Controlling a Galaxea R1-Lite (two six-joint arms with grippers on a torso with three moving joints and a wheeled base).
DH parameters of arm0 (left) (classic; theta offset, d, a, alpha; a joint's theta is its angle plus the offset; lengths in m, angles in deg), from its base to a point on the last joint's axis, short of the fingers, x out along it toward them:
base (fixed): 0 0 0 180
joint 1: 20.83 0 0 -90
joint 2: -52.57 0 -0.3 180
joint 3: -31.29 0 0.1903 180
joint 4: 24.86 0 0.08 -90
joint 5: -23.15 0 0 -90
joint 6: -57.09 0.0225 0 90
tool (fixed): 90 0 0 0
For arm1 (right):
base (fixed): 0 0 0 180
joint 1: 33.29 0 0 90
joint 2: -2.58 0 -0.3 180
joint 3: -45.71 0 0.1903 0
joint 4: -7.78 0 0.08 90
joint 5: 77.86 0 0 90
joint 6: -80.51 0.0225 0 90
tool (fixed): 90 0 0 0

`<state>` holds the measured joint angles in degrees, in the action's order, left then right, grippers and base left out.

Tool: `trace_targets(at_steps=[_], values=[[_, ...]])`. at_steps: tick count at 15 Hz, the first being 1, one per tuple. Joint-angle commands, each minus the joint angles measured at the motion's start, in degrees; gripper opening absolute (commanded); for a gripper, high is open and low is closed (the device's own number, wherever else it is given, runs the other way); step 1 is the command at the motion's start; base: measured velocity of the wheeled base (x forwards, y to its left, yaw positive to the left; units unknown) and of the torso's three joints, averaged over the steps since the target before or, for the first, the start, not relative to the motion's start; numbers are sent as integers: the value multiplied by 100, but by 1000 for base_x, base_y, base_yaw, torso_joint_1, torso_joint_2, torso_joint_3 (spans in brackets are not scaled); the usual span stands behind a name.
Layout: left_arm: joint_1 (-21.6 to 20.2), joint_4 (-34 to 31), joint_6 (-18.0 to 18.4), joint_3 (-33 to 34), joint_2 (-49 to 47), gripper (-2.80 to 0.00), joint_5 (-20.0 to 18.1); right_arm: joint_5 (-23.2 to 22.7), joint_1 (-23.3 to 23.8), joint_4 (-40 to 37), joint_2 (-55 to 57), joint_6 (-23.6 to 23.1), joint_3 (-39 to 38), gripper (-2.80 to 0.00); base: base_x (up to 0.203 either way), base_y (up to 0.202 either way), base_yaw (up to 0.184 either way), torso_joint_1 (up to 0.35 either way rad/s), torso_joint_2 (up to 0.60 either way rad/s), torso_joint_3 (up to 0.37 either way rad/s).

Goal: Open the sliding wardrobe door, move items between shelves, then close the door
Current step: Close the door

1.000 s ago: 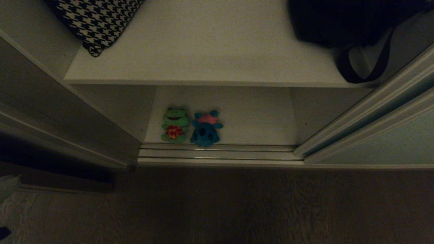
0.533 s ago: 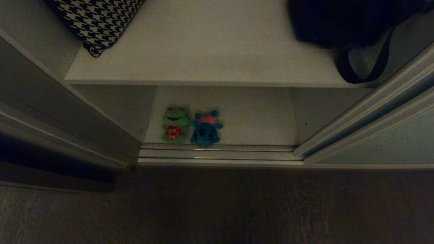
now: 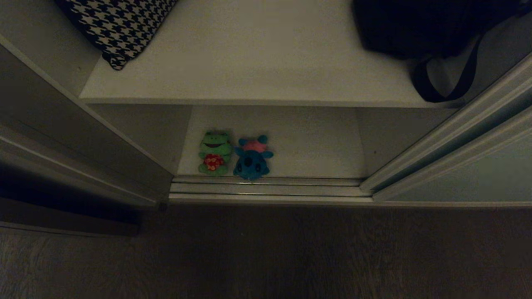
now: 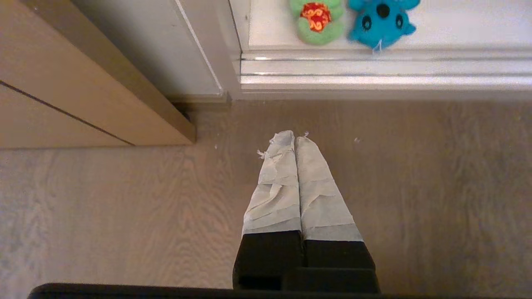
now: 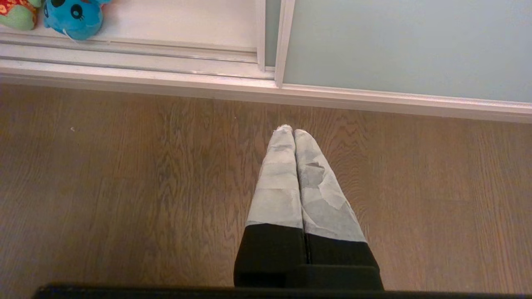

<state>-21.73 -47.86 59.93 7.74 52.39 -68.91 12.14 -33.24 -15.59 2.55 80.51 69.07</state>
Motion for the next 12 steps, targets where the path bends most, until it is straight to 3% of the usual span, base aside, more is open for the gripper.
trace_targets(at_steps=[1, 5, 12], values=[[-5, -1, -20, 18, 1, -280, 4, 0, 4, 0, -6, 0, 0, -280, 0, 0, 0, 0, 0, 0], [-6, -19, 15, 9, 1, -280, 74, 0, -2, 0, 0, 0, 0, -280, 0, 0, 0, 2, 2, 14], [-6, -19, 95, 18, 1, -280, 74, 0, -5, 0, 2, 0, 0, -280, 0, 0, 0, 4, 3, 176]])
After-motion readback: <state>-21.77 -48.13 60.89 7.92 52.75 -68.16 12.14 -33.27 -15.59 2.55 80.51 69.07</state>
